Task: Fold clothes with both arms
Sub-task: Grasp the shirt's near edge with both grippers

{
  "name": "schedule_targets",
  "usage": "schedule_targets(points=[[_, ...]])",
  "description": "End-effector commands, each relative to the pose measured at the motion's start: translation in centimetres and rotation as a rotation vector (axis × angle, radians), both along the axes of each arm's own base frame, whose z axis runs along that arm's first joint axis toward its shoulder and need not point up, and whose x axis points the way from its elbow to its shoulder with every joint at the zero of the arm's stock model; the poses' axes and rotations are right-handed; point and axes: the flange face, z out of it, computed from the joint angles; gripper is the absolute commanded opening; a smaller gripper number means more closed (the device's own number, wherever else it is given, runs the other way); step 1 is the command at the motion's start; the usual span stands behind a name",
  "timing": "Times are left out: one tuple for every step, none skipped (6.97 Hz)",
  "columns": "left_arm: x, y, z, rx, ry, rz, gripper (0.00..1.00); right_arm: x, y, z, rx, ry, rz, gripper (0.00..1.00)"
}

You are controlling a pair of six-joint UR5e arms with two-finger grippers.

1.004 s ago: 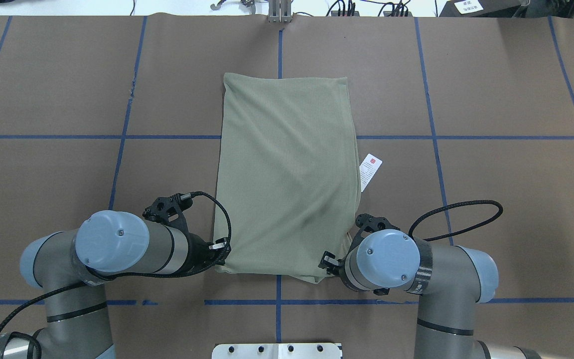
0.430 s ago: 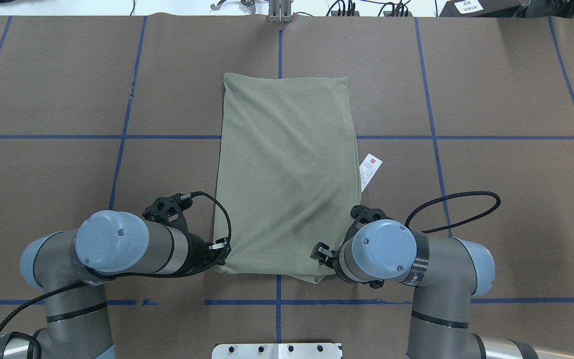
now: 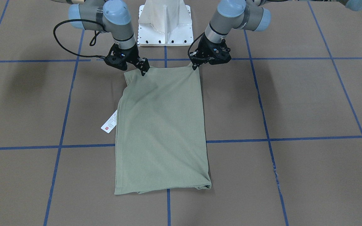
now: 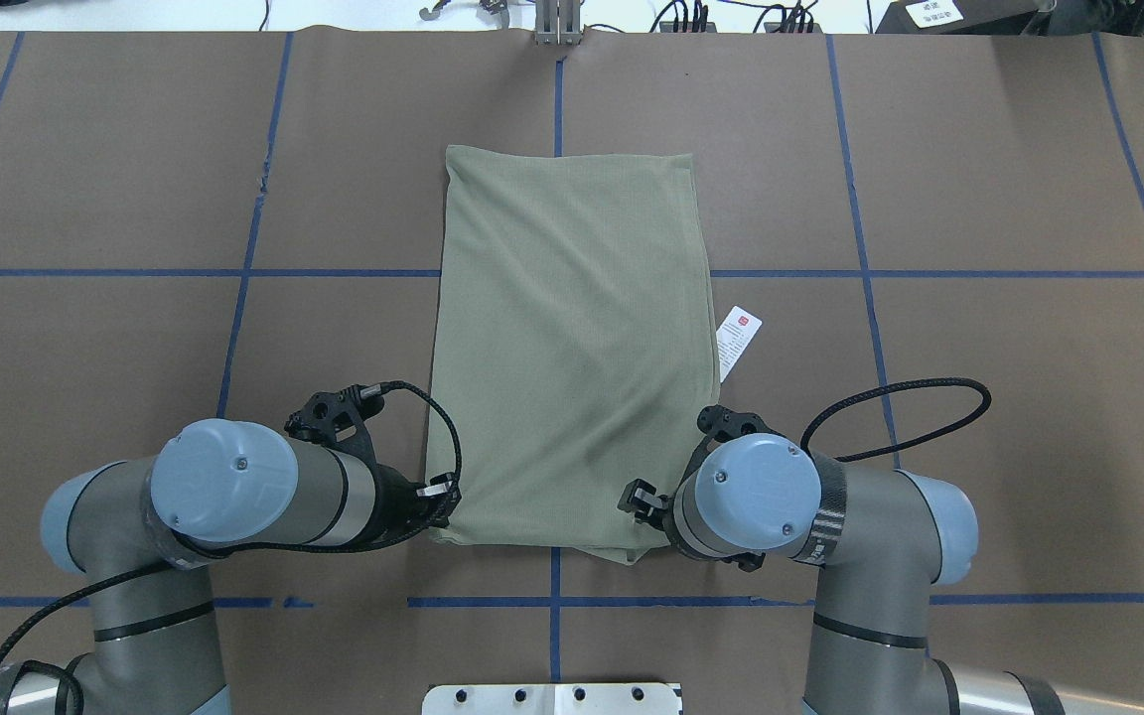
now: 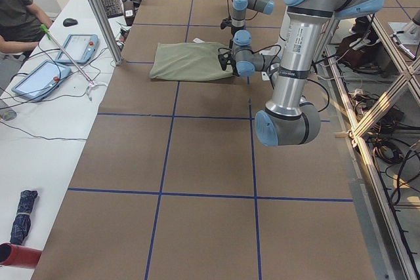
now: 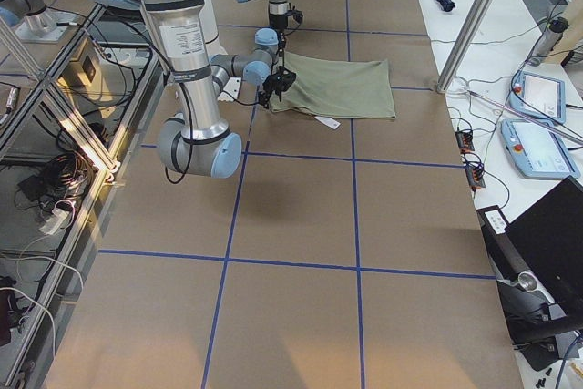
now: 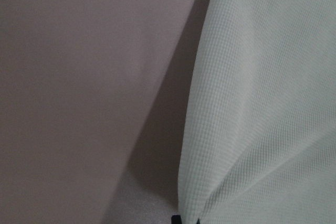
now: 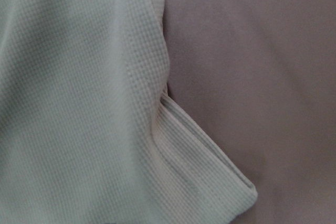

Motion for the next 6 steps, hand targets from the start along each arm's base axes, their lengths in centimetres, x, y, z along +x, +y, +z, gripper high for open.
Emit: schedule_targets(points=[[0.01,-0.01,-0.05,0.000,0.000,0.000,0.00,-0.16,0.09,0.15,-0.001,0.003,-0.003,0.96],[0.03,-0.01,-0.13,0.001,0.002,0.000,0.00,-0.20,0.17,0.15,-0.002,0.002,-0.004,0.91],[-0.01,0.00,0.04,0.000,-0.001,0.000,0.00,-0.34,0.41,0.06,-0.003,0.001,-0.005,0.79],[-0.02,0.01,0.13,0.000,-0.003,0.000,0.00,-0.51,0.44,-0.46,0.000,-0.004,-0.006,0.69],[-0.02,0.01,0.13,0.001,-0.003,0.000,0.00,-0.55,0.45,-0.40,-0.001,-0.003,-0.008,0.46],[-0.02,0.01,0.13,0.001,-0.003,0.000,0.00,-0.54,0.47,-0.56,-0.001,-0.006,-0.009,0.20]])
